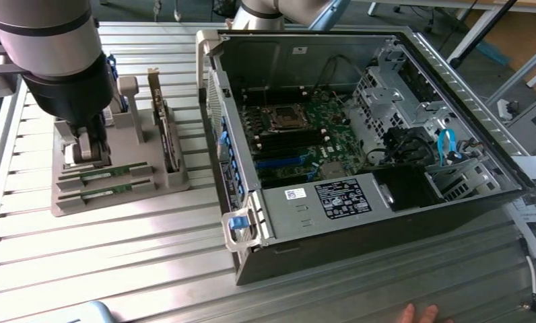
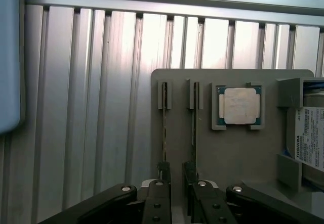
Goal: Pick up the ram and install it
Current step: 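Pick up the ram and move it above insertion slot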
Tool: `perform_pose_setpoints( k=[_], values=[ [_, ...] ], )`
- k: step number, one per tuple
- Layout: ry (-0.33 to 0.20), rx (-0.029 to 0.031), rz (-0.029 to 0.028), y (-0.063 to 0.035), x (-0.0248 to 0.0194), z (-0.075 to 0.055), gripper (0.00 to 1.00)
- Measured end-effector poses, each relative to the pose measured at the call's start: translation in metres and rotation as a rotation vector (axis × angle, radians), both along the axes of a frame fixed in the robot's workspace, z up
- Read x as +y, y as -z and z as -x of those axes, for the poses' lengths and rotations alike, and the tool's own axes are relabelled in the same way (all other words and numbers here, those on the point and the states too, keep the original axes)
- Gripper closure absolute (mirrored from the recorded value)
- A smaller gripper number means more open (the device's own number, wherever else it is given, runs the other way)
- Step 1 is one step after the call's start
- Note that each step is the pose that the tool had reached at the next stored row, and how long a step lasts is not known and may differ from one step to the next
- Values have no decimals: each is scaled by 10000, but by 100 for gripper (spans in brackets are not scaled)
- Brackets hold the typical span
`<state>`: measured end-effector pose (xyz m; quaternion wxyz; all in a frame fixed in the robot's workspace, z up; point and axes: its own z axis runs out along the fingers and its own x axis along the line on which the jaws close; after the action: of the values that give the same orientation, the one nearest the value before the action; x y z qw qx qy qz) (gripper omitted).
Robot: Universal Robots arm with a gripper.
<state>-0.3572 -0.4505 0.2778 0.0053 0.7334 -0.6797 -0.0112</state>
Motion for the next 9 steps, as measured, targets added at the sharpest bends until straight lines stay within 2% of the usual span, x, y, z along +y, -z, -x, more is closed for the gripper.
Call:
perform_pose_setpoints(
  k=[9],
  values=[
    [1, 0, 0, 146, -21, 0, 76]
  ],
)
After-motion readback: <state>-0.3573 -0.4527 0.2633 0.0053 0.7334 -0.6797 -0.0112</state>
